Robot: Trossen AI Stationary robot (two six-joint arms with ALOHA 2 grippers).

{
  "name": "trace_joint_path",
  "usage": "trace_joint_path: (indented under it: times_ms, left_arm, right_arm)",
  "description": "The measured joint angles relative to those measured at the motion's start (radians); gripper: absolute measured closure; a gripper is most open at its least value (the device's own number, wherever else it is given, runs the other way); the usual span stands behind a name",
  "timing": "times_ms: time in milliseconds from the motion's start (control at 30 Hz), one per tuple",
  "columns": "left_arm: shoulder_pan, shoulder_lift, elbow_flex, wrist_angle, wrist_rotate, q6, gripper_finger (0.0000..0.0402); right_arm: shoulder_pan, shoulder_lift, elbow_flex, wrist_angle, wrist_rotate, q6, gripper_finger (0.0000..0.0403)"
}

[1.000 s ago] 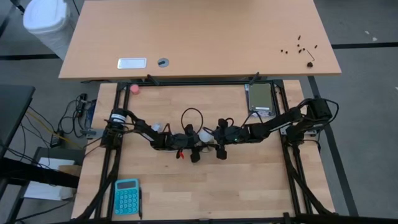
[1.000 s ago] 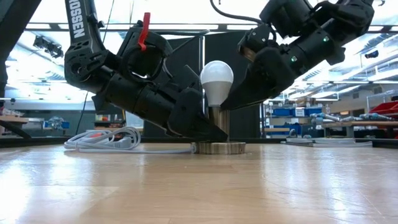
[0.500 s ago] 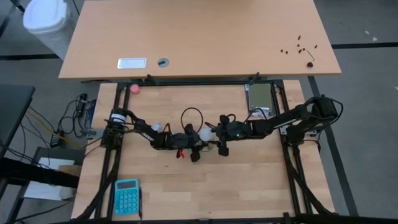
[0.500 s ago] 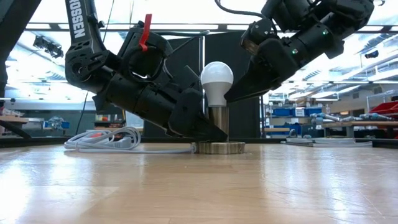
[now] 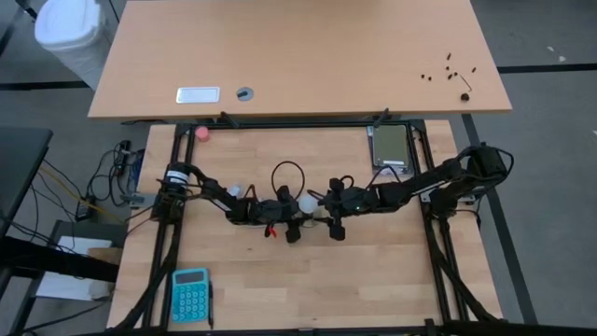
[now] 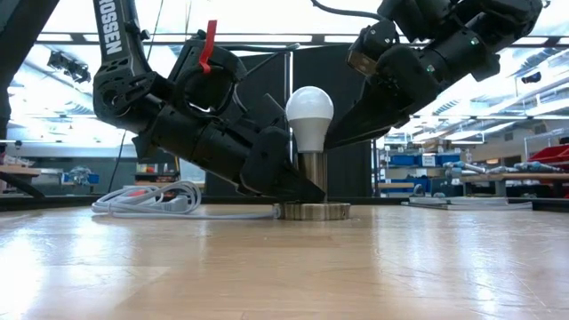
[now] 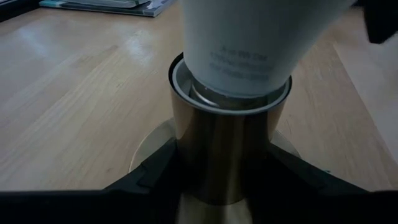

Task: Screw lightbulb
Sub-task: Insert the lightbulb into the lamp holder

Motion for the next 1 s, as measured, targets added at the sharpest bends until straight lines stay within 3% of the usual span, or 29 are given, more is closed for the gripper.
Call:
trace_joint_path:
  times_ms: [233,333,467,667,1000]
  left_arm:
    - [0.0,0.0,0.0,0.0,0.0,-0.002,0.0208]
    - [0.0,0.0,0.0,0.001,0.0,-0.001,0.0208]
    - [0.0,0.0,0.0,0.001,0.0,-0.001,0.0208]
    - [0.0,0.001,-0.001,0.001,0.002,0.0,0.0208]
    - [0.0,0.001,-0.002,0.007,0.004,0.001,0.0208]
  right_arm:
    - [0.052,-0.01,0.0,-0.014,-0.01,0.053,0.0162]
    - [0.053,-0.011,0.0,-0.038,0.07,0.061,0.0163]
    - [0.019,-0.011,0.0,0.018,0.096,0.062,0.0163]
    - [-0.02,-0.01,0.0,0.057,0.045,0.054,0.0163]
    - [-0.019,-0.009,0.0,0.065,0.046,0.051,0.0166]
